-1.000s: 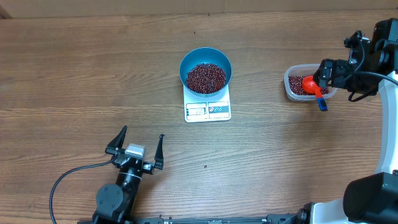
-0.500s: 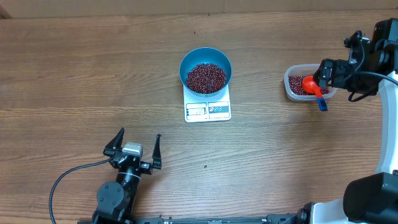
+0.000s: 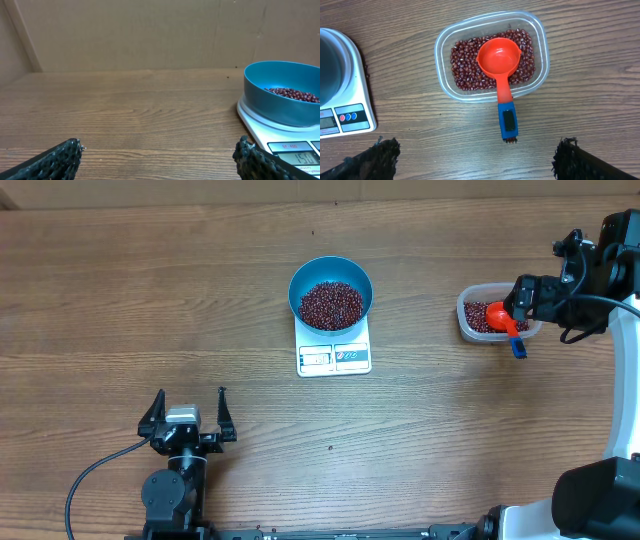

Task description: Scoop item into bowl and weigh 150g on scale

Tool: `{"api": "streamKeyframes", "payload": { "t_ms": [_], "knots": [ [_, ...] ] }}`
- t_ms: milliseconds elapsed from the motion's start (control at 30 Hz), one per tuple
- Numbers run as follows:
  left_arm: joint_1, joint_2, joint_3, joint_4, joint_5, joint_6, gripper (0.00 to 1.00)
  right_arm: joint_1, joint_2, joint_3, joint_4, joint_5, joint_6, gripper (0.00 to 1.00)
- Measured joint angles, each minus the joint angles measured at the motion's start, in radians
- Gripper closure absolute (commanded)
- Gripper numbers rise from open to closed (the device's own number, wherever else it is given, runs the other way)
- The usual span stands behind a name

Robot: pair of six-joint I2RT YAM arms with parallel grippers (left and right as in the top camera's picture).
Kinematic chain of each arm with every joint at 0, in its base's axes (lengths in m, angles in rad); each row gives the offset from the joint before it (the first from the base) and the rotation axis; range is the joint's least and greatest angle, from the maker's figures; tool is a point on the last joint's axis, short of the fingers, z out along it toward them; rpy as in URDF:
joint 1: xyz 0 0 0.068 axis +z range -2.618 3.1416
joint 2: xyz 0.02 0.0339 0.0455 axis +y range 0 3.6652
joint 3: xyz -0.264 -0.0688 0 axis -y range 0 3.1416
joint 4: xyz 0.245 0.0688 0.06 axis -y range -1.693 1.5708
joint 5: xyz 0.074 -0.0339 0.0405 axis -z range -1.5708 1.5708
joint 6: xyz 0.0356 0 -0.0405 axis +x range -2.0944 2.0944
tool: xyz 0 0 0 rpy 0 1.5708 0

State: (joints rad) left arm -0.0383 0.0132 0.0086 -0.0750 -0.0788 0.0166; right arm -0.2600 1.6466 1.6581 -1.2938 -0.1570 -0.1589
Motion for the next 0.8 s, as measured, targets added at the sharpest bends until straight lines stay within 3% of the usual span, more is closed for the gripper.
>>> {"api": "streamKeyframes", "payload": {
  "t_ms": [800],
  "knots": [
    [0.0, 0.0, 0.0, 0.002, -0.005, 0.0, 0.0, 0.0, 0.0, 0.0, 0.0, 0.0, 0.0, 0.0]
  ]
}}
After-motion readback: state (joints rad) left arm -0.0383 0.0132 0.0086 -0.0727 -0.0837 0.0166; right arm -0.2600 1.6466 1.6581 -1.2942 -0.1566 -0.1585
